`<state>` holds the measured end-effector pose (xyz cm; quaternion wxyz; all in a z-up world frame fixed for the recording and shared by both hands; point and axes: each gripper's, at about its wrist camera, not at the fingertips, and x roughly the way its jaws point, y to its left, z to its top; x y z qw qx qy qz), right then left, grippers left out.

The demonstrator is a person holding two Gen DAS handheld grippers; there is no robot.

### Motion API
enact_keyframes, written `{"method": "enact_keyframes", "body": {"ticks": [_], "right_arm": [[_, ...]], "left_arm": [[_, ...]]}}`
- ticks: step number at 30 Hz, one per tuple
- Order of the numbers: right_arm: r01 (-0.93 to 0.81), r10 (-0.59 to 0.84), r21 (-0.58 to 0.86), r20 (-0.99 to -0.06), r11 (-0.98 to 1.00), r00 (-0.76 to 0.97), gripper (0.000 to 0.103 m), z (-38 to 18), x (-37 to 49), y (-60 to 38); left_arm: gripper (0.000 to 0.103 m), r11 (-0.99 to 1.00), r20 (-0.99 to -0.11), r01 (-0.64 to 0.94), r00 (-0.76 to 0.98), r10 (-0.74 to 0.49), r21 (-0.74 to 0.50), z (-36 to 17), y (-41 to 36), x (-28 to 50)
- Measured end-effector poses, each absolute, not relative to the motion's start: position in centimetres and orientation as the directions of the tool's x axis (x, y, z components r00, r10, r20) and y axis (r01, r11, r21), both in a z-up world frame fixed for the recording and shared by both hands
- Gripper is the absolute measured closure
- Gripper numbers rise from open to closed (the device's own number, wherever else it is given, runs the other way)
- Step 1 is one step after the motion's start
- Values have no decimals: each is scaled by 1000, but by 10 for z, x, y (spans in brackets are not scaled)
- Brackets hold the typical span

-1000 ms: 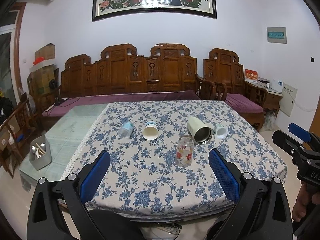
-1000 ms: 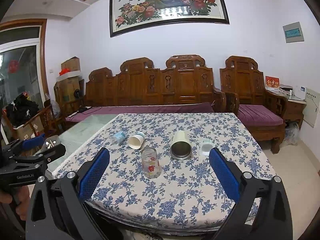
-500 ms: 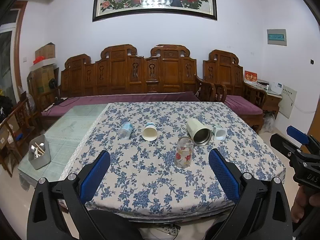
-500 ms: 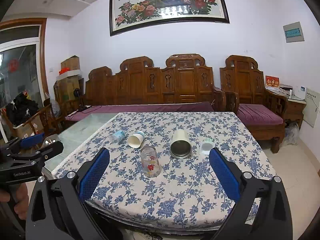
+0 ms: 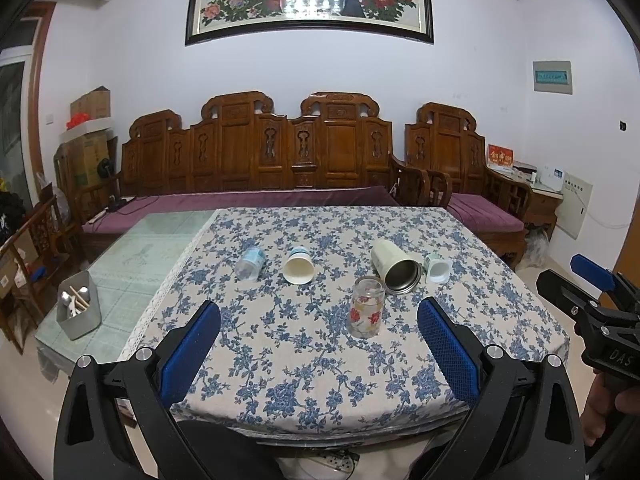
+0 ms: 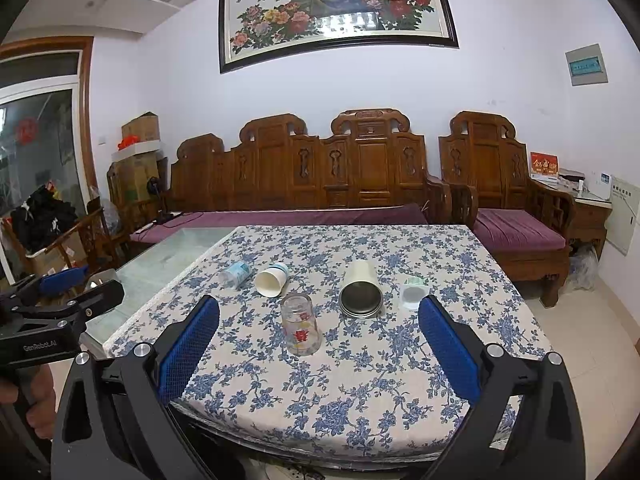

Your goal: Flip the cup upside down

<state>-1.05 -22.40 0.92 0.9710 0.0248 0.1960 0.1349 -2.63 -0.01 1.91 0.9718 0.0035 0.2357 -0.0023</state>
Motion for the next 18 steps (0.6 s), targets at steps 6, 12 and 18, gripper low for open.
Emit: {"method": "enact_keyframes", "body": {"ticks": [6,12,18], "right_arm": [[-252,271,100,-374,963,887,3,9,-11,-224],[-252,272,102,-374,962,887,3,9,-11,-224],[-251,271,101,-374,963,887,3,9,-11,-224]], "left_arm": [[8,1000,-456,4,890,-1,4,19,0,-27],[8,1000,-456,4,890,-2,4,19,1,-27],[8,1000,-455,5,890,-3,5,19,1,-27]]}}
